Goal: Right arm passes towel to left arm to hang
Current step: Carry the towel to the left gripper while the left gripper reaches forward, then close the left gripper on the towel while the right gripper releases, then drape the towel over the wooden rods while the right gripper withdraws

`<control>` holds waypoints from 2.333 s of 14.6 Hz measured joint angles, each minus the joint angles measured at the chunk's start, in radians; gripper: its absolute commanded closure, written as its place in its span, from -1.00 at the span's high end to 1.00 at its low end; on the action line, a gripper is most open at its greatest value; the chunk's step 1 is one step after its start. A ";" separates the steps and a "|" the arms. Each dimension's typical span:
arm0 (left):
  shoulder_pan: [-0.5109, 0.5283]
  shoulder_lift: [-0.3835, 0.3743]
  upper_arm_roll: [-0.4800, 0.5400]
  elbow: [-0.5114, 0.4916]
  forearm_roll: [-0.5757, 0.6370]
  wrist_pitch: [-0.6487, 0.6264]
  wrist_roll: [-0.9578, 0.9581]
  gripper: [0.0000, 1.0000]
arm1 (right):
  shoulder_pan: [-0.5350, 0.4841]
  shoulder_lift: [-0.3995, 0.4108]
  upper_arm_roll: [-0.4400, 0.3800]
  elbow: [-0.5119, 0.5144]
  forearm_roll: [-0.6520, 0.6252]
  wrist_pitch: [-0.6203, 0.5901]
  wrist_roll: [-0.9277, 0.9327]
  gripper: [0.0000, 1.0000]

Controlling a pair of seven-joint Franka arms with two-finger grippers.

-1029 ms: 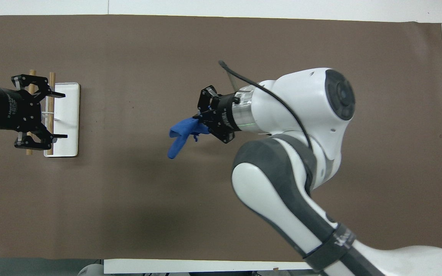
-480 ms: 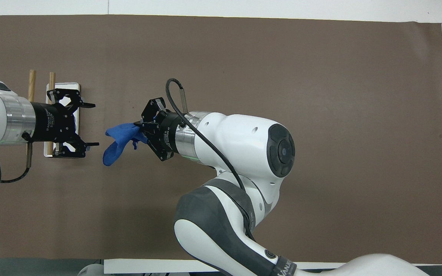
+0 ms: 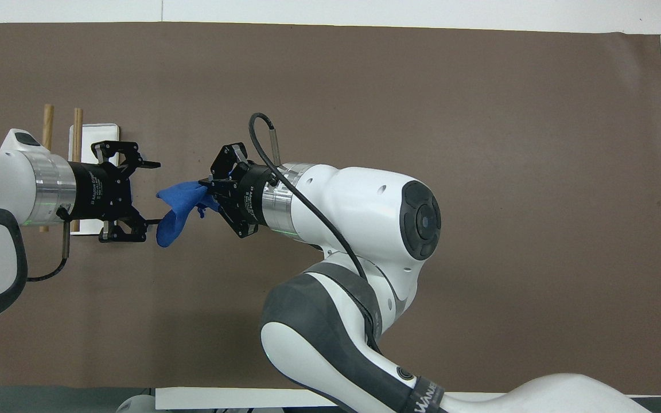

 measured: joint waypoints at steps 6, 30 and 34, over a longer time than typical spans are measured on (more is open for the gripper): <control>-0.008 -0.003 0.001 -0.029 -0.021 0.094 -0.001 -0.18 | 0.001 0.002 0.001 0.005 0.000 0.000 0.005 -1.00; -0.008 0.011 0.006 -0.001 -0.022 0.135 0.095 -1.00 | -0.026 -0.108 -0.081 -0.040 -0.010 -0.168 -0.531 0.99; 0.006 0.021 0.012 0.002 -0.021 0.155 0.247 -1.00 | -0.030 -0.241 -0.334 -0.109 -0.098 -0.439 -1.045 0.99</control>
